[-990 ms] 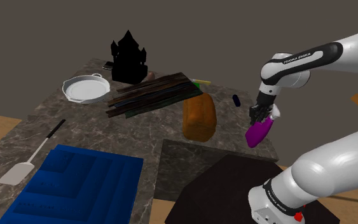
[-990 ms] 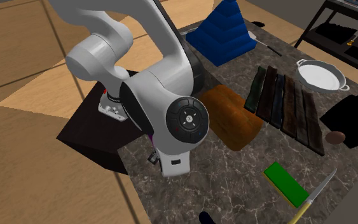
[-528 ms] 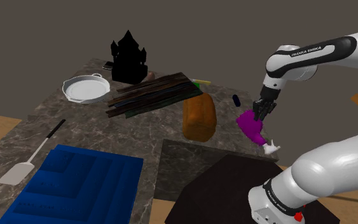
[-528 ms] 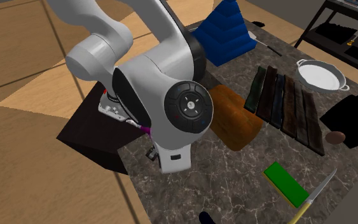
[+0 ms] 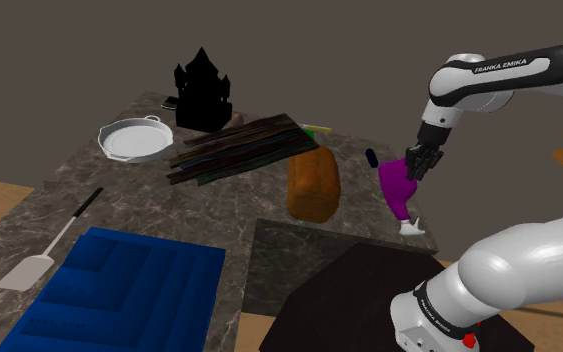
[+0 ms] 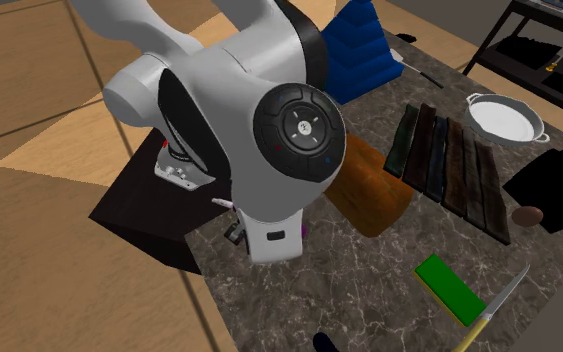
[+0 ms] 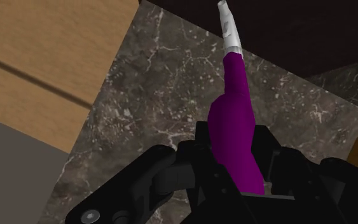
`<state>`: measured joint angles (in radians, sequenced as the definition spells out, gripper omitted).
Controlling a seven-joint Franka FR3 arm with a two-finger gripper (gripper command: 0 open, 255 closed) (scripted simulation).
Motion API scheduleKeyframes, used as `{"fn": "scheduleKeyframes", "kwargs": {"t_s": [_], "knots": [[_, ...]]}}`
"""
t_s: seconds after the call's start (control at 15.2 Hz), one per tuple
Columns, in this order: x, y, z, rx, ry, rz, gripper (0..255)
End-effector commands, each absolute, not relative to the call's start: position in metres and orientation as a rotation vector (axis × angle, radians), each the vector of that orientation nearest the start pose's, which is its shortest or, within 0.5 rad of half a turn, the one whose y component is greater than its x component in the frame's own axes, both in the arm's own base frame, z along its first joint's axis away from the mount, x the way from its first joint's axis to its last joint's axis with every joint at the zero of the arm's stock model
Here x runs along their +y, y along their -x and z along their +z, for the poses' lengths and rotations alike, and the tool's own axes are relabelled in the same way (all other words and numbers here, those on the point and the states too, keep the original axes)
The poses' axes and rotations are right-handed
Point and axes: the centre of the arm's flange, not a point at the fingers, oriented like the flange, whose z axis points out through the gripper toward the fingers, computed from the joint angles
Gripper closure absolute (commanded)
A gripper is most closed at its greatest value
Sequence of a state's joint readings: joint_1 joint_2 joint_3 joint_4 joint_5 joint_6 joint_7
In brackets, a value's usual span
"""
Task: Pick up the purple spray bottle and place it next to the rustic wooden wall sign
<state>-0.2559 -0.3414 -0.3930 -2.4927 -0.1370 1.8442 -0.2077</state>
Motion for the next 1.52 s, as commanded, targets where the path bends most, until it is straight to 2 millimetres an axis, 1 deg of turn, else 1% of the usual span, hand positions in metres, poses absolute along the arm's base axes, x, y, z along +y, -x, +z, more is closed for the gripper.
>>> {"fn": "scheduleKeyframes", "kwargs": {"t_s": [0.0, 1.45], "knots": [[-0.244, -0.307, 0.388, 0.504, 2.931, 0.446, 255], [-0.244, -0.307, 0.504, 0.504, 2.931, 0.446, 255]]}}
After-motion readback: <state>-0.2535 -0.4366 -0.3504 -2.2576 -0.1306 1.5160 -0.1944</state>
